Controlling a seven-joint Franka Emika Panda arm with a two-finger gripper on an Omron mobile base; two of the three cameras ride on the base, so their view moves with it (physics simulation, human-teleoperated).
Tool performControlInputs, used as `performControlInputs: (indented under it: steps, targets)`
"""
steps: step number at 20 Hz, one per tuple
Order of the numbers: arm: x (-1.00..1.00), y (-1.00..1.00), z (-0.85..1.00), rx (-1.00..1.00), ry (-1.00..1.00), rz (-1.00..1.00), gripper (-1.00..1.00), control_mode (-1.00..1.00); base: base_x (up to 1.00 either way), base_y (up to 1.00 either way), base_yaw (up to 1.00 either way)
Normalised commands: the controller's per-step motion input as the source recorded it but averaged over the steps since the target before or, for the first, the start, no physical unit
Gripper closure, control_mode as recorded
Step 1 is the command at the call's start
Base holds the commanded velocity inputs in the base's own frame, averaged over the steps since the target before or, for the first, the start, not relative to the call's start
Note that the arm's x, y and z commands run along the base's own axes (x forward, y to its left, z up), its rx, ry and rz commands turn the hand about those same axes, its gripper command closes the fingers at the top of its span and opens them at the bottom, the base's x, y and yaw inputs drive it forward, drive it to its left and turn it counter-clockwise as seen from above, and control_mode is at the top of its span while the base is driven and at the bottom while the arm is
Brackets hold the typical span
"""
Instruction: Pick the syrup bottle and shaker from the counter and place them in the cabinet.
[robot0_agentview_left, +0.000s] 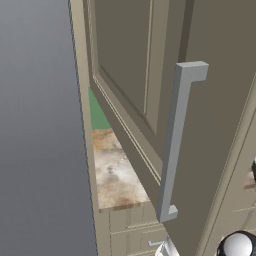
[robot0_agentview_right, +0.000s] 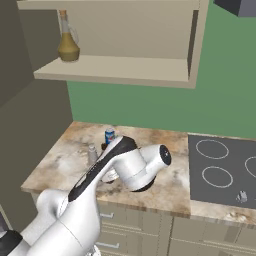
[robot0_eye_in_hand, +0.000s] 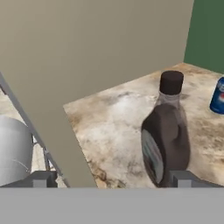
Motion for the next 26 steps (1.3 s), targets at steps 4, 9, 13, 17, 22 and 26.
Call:
performControlInputs:
  steps: [4, 9, 13, 17, 22, 26]
  targets:
    - [0.0, -0.03, 0.0, 0.1, -0.09, 0.1, -1.0, -1.0, 0.0, 0.0, 0.0]
    - [0.12, 0.0, 0.0, 0.02, -0.02, 0.02, -1.0, -1.0, 0.0, 0.0, 0.0]
    - [0.48, 0.02, 0.0, 0.09, 0.02, 0.01, -1.0, -1.0, 0.0, 0.0, 0.0]
    - [0.51, 0.04, 0.0, 0.1, 0.03, 0.02, -1.0, -1.0, 0.0, 0.0, 0.0]
    - [0.46, 0.0, -0.02, 0.08, 0.05, 0.04, -1.0, -1.0, 0.0, 0.0, 0.0]
    - [0.2, 0.0, -0.18, 0.05, 0.11, 0.09, -1.0, -1.0, 0.0, 0.0, 0.0]
